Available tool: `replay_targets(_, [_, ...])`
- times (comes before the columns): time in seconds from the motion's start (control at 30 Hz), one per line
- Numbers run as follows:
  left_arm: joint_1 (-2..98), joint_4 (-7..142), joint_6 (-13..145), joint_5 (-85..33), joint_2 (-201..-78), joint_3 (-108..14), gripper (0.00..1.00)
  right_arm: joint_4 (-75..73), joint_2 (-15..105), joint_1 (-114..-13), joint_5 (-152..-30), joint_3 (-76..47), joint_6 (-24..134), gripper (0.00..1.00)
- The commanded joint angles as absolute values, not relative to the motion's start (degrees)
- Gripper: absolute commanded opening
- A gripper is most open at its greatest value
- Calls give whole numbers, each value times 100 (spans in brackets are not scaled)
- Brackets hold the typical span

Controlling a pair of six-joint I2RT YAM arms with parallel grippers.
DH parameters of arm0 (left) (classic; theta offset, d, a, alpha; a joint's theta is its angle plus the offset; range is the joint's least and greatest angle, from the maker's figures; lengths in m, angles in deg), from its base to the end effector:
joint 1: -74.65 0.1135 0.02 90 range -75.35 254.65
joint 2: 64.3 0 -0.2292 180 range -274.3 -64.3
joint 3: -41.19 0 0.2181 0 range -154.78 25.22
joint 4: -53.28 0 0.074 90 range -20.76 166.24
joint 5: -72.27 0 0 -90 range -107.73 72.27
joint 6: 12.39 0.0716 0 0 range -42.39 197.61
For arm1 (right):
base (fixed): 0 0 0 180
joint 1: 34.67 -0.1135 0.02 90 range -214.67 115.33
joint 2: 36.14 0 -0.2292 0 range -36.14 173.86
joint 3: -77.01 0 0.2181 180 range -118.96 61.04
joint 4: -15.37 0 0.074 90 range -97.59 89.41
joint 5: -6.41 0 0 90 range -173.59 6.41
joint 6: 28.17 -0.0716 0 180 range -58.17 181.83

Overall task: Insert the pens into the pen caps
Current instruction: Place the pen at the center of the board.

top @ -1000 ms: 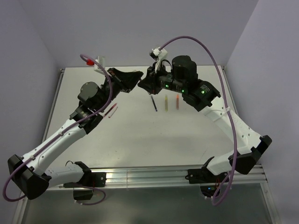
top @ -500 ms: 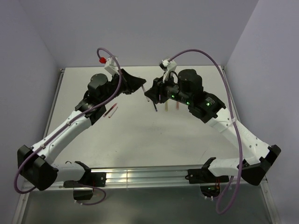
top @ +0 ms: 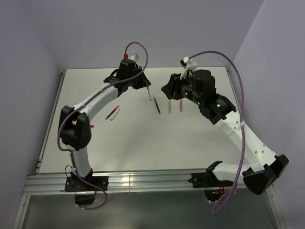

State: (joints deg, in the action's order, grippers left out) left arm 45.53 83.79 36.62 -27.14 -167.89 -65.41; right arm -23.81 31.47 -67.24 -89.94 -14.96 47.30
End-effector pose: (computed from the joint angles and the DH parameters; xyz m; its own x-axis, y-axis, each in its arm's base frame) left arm 0.3612 -0.2146 0.2809 -0.7025 -0.3494 -0.6200 0.1934 0.7447 -0.6388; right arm 0.2247 0.1529 0.3783 -0.3655 0.0624 -0.9287 -0.5511 0.7896 0.2699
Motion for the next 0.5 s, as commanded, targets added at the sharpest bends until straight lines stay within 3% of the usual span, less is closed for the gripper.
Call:
replay_targets(0.0, [4565,9550,4131,-2134,-17790,-7425,0,-2221,3153,-6666,-8851,-1516,4592,52])
replay_targets(0.2, [4548,10026,4149,-1764,-18935,-8208,1,-2239,3162,-6639,-8860,-1524,4609,52])
replay_targets(0.47, [4398,10176,4131,-1325,-19420,-8236,6,-2239,3233,-6631,-8930,-1551,4601,52])
